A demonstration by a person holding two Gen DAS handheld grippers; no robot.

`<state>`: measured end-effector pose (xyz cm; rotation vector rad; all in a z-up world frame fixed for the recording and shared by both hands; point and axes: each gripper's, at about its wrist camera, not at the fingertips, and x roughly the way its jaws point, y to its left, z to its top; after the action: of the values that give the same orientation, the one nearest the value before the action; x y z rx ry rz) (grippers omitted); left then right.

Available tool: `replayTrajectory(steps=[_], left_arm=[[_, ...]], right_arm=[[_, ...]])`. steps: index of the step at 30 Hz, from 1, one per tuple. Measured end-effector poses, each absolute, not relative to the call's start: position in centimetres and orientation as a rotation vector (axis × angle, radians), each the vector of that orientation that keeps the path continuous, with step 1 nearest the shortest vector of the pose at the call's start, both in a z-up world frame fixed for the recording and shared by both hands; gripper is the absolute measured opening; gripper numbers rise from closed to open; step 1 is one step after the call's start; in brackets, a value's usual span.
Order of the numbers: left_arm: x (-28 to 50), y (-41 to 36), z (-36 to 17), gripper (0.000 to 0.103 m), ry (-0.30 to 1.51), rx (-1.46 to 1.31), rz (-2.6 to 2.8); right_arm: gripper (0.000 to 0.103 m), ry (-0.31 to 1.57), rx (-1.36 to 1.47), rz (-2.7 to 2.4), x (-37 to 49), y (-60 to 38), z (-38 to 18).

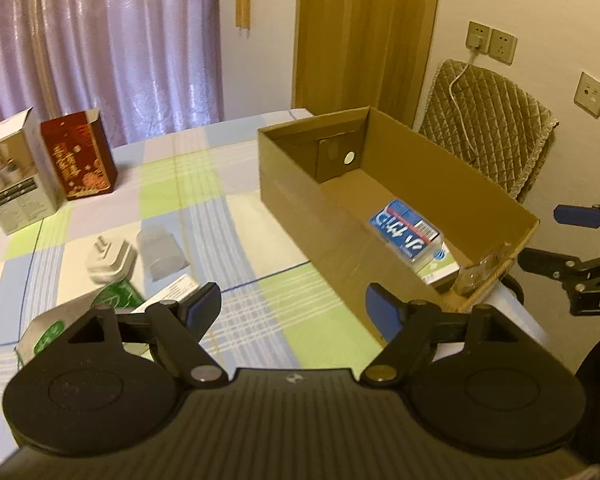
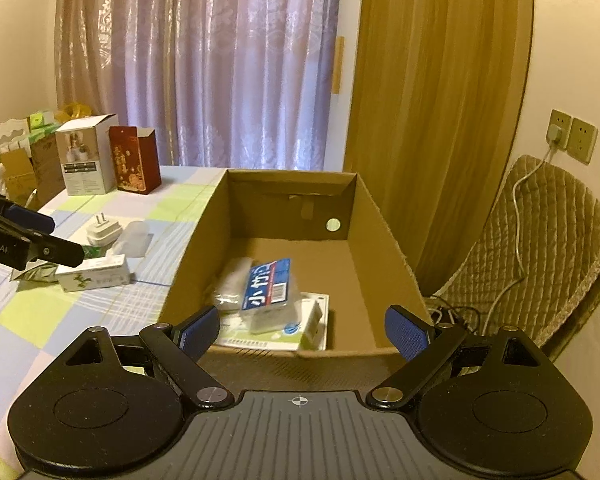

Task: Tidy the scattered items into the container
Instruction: 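Move both tools back over the foil pouch and white-green box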

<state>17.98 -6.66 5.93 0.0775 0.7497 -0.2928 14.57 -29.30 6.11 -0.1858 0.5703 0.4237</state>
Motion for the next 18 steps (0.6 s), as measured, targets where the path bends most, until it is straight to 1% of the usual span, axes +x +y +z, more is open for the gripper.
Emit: replayTrajectory(steps=[12,18], left_arm=[[13.5,-0.5,5.6,0.078,0.769,0.039,-0.186],[11.5,3.3,5.8,0.084,0.763,0.027,-0.121]], right_arm=[[0.095,0.542,-0.182,0.517,11.2,-25.7,7.4],[0.095,0.534,-0.204,0.605,9.6,-22.5,7.8]])
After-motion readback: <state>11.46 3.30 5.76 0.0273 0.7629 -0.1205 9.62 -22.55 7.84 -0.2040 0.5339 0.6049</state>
